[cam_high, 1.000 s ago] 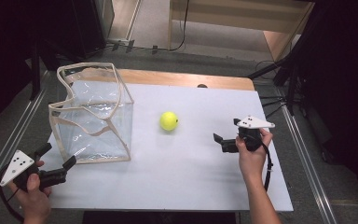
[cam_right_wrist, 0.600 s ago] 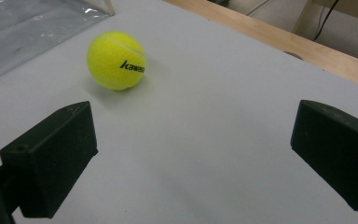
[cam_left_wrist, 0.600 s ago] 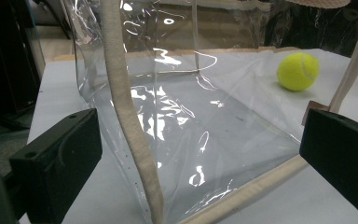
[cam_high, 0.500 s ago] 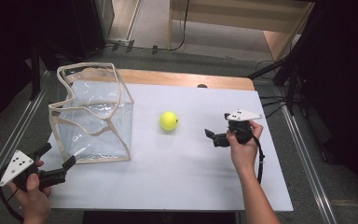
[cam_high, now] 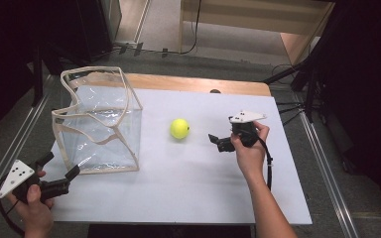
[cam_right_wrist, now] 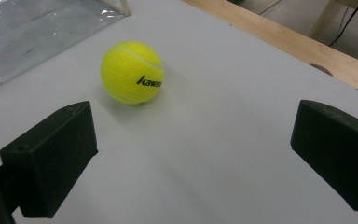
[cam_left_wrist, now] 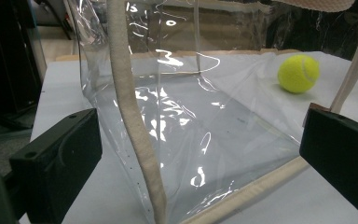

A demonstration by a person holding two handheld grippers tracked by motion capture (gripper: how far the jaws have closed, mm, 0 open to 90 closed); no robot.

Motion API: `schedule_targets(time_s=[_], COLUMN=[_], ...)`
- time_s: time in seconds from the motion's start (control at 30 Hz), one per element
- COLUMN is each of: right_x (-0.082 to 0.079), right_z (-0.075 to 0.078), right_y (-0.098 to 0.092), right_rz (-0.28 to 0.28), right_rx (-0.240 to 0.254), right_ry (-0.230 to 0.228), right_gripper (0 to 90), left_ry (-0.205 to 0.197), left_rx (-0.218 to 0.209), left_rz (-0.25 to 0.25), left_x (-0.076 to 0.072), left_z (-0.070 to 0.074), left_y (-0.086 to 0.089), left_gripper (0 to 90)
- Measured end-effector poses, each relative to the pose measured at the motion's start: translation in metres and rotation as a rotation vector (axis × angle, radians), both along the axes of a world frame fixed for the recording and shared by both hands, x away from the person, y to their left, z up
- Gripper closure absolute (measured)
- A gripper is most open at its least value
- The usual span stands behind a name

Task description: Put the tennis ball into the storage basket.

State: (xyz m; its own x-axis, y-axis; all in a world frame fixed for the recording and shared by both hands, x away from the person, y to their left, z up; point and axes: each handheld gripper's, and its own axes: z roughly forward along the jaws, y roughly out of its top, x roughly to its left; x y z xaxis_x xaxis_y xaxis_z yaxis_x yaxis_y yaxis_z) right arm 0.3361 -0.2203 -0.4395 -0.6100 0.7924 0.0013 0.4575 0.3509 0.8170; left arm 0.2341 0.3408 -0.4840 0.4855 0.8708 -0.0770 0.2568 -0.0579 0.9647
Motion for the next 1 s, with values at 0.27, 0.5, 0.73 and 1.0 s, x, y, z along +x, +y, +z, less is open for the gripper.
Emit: schedule_targets(time_s=[0.27, 0.5, 0.73, 1.0], right_x=[0.009, 0.017, 0.027, 0.039], right_z=[0.0, 0.002, 0.002, 0.002], right_y=[0.005, 0.015, 0.023, 0.036], right_rz=[0.012, 0.041, 0.068, 0.107], right_rx=[0.001, -0.02, -0.029, -0.062], right_ry=[0.025, 0.039, 0.06, 0.091], right_gripper=[0.0, 0.0, 0.0, 0.0], left_ry=[0.0, 0.0, 0.0, -0.001], left_rx=[-0.002, 0.002, -0.002, -0.001], left_rz=[-0.004, -0.005, -0.006, -0.008], left_x=[0.0, 0.0, 0.0, 0.0], left_z=[0.0, 0.0, 0.0, 0.0], left_y=[-0.001, -0.001, -0.001, -0.001], left_gripper=[0.0, 0.0, 0.0, 0.0])
